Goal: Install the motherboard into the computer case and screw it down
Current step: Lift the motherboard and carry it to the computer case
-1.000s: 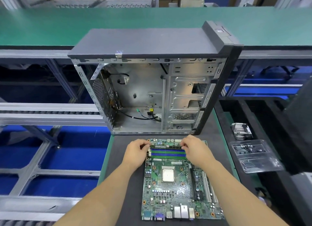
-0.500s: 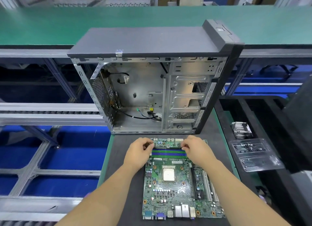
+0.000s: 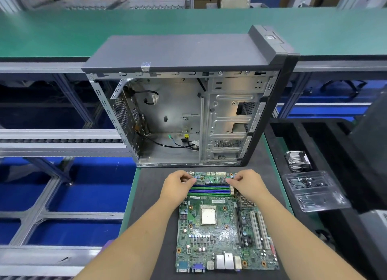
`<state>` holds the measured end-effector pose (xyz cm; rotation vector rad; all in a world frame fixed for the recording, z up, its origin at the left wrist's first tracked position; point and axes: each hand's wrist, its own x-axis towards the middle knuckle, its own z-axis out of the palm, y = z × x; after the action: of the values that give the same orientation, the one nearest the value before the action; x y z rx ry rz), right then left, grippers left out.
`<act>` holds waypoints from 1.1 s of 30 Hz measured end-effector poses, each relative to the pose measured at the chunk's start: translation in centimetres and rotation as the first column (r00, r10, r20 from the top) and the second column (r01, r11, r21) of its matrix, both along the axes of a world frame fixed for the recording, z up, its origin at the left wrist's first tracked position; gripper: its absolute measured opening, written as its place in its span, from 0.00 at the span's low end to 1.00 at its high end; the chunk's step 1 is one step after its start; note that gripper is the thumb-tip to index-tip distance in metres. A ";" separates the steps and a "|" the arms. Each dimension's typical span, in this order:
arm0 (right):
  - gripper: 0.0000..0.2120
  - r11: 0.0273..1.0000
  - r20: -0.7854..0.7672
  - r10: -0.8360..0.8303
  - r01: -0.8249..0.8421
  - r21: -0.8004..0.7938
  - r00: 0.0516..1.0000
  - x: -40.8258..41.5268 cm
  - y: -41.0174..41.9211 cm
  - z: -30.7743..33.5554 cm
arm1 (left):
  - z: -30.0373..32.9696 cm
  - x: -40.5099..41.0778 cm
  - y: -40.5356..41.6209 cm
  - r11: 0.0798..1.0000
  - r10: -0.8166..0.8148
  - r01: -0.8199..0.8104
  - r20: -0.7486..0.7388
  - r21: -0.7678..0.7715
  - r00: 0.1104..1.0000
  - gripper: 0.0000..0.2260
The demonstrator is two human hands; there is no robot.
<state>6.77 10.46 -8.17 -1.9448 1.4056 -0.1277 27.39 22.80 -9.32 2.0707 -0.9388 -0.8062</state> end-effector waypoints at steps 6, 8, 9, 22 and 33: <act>0.29 0.994 -0.158 -0.032 0.048 0.099 0.987 1.6 -1.0 1.0 | 0.5 -0.9 -1.3 0.970 0.211 -0.187 -0.157 0.154 0.965 0.21; 0.29 0.988 -0.186 -0.039 0.065 0.138 0.982 1.9 -1.3 1.2 | 0.6 -1.0 -1.4 0.958 0.247 -0.209 -0.195 0.194 0.949 0.25; 0.29 0.986 -0.194 -0.040 0.070 0.153 0.980 2.0 -1.4 1.2 | 0.6 -1.0 -1.4 0.953 0.256 -0.213 -0.195 0.215 0.947 0.26; 0.30 0.990 -0.316 0.001 0.044 0.134 0.949 3.4 -1.4 1.3 | 0.6 -0.3 -3.2 0.892 0.318 -0.222 -0.198 0.394 0.927 0.39; 0.31 0.983 -0.404 0.054 0.023 0.185 0.913 4.4 -1.9 1.7 | 0.6 0.0 -3.6 0.874 0.290 -0.182 -0.183 0.450 0.939 0.39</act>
<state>11.18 8.52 -6.47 -1.8922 1.5990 0.4296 27.39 19.24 -8.76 2.3252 -0.3769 -1.1825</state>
